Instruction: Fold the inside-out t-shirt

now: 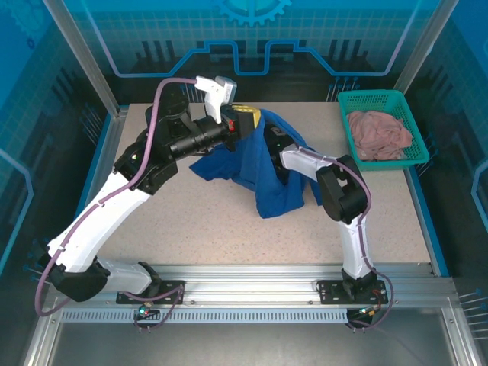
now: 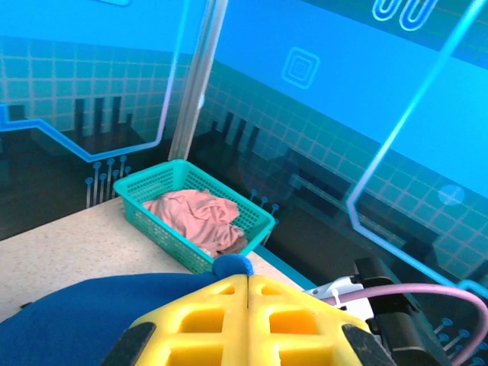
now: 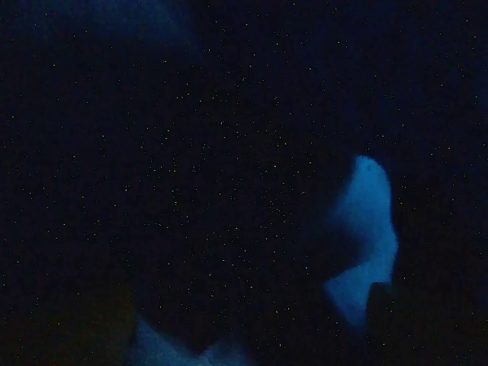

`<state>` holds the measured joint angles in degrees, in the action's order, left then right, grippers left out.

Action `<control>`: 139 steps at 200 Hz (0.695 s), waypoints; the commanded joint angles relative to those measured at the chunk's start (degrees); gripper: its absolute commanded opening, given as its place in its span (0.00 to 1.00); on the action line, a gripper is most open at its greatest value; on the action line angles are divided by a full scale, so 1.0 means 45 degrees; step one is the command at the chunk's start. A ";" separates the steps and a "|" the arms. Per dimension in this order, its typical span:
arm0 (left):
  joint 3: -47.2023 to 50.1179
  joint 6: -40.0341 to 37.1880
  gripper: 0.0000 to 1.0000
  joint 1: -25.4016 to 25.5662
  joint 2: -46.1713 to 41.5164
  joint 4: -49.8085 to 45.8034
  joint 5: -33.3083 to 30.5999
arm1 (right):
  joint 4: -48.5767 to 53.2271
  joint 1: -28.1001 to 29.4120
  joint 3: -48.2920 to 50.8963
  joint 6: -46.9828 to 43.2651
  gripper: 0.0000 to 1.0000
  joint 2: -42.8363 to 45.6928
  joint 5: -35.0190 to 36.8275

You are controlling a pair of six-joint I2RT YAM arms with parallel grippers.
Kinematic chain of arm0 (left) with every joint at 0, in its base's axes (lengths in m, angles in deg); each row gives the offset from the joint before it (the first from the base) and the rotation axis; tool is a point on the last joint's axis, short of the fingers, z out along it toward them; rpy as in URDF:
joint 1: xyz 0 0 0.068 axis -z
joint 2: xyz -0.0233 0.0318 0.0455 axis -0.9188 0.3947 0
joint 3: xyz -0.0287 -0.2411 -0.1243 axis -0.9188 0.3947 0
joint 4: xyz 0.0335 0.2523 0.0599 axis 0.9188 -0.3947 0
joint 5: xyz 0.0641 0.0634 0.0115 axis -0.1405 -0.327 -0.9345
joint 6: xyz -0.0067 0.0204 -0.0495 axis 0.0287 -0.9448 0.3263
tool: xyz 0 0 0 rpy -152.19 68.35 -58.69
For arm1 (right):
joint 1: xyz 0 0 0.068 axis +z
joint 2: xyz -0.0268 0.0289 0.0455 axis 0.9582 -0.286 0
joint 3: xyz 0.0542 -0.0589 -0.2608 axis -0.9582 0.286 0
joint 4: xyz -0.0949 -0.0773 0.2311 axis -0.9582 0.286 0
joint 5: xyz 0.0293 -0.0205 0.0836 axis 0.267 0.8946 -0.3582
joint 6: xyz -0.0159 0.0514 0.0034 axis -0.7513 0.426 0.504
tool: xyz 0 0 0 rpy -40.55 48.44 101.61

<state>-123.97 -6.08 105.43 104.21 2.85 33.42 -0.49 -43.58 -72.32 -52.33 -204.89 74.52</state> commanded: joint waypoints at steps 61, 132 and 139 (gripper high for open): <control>0.1441 -0.0210 0.00 -0.1643 -0.0435 0.0105 -0.4522 | 0.0872 -0.0295 0.0332 -0.0115 0.00 0.1010 -0.1668; 0.1759 -0.0304 0.00 -0.5464 0.2945 0.0029 -0.7835 | -0.3264 0.0286 0.3827 -0.0062 0.00 0.5625 -0.5655; 0.1644 -0.0304 0.00 -0.5542 0.3495 -0.0022 -0.7684 | -0.3731 0.0391 0.3933 -0.0006 0.00 0.5829 -0.6177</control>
<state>-116.03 -6.21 82.74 113.58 2.83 3.74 -7.66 -42.93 -56.74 -52.75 -182.40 57.60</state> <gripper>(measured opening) 0.054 0.052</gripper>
